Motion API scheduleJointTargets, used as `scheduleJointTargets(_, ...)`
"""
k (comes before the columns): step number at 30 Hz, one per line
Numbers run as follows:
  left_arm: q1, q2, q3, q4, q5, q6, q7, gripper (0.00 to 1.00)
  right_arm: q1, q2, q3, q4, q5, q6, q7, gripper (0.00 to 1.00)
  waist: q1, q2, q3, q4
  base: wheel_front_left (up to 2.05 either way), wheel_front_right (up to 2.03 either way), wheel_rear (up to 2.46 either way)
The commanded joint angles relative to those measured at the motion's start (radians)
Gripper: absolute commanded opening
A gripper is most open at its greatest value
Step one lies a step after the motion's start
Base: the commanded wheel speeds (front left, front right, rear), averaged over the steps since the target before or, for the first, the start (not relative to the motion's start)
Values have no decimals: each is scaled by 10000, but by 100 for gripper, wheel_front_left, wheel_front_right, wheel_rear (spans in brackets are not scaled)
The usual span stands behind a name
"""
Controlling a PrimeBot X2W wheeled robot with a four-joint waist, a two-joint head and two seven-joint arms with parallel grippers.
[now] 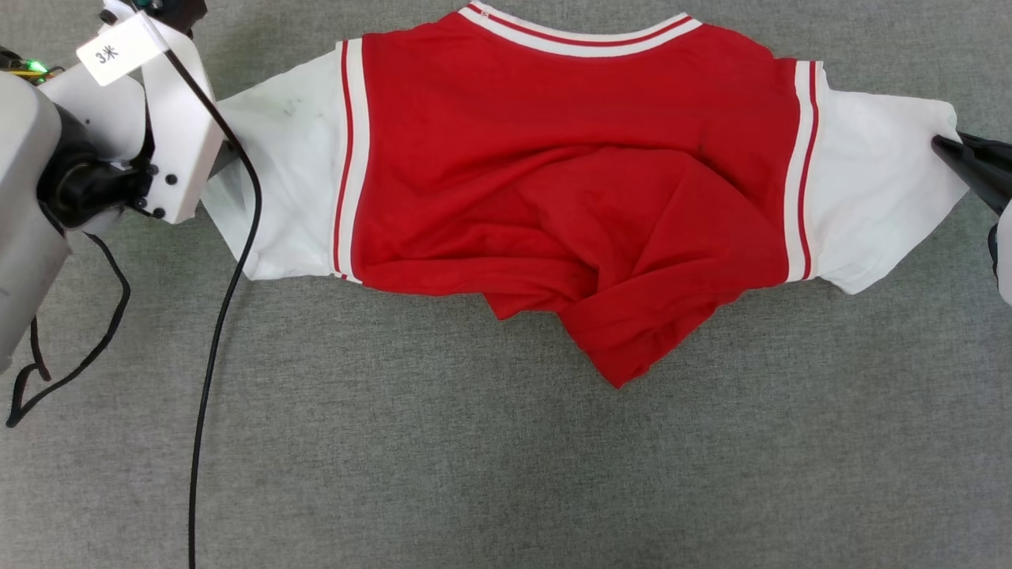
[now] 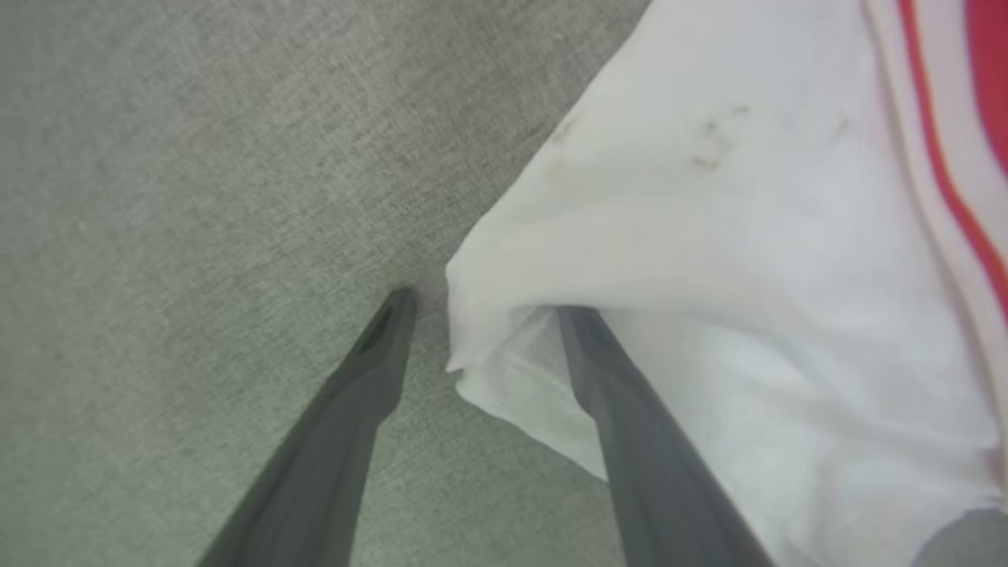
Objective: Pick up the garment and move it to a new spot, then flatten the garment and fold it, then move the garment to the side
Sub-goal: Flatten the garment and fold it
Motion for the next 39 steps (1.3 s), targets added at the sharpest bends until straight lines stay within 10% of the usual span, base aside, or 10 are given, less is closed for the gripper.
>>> scheduleJointTargets(1,478,-148,-511,274,-17,32,-3,0,-114,11,29,51,18,-14,-65,0,1,-1,-14,16,0,0,0)
scheduleJointTargets(24,-350,656,-778,-1079,556,113,-5699,0,-407,-164,-687,502,-639,-14,-2431,0,1,-1,-3048,837,0,0,0)
scheduleJointTargets(39,-1778,751,231,-2376,945,795,-6777,0,-2188,-381,-1017,144,-1339,-14,-2574,0,1,-1,-3245,761,0,0,0)
